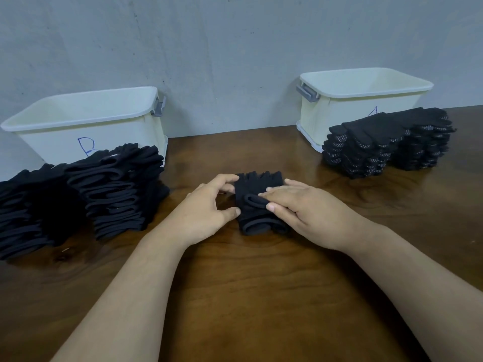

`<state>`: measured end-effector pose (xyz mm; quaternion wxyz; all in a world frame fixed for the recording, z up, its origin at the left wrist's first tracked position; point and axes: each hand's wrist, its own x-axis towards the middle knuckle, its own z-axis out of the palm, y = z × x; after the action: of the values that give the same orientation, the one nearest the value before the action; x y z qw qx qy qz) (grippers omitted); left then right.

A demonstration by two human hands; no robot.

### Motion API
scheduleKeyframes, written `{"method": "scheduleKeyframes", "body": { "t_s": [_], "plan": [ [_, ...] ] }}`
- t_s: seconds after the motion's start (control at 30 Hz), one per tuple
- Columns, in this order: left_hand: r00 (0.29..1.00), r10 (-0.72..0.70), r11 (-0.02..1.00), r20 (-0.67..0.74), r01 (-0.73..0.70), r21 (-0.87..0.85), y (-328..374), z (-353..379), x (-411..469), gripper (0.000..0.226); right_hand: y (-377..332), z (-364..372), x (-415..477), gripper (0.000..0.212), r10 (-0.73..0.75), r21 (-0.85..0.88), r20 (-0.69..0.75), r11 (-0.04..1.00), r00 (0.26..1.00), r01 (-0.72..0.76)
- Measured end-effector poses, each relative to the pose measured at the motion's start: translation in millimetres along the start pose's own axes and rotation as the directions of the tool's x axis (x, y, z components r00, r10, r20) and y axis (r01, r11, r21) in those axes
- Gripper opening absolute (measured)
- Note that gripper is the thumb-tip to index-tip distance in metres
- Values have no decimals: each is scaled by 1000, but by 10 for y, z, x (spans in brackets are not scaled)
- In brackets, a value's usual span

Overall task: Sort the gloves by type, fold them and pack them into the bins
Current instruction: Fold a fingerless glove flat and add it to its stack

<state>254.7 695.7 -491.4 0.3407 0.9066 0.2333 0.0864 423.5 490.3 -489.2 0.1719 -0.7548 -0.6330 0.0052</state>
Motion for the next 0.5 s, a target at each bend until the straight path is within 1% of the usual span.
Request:
{"method": "scheduleKeyframes", "body": {
  "t_s": [0.07,0.17,0.3,0.37,0.43,0.5],
  "plan": [
    [1000,2,1000,0,-2,10,0,3,-8,63,-17,-23,-31,48,-16,-4,-13,1000,1000,16],
    [1000,17,999,1,-17,27,11,8,-17,60,-24,-46,-74,49,-50,2,43,999,998,50],
    [1000,-8,999,1,8,42,24,6,-18,57,-31,-40,-75,46,-28,25,112,999,993,26],
    [1000,16,1000,-13,-16,27,34,8,-26,58,-45,-25,-64,46,-32,23,125,999,992,29],
    [995,27,999,-92,-29,-19,77,14,-37,54,-59,-3,-67,48,-24,16,142,1000,990,22],
    [973,46,998,-225,-55,-36,186,31,-58,42,-81,7,-81,50,-8,25,142,1000,990,5]
  ]
}}
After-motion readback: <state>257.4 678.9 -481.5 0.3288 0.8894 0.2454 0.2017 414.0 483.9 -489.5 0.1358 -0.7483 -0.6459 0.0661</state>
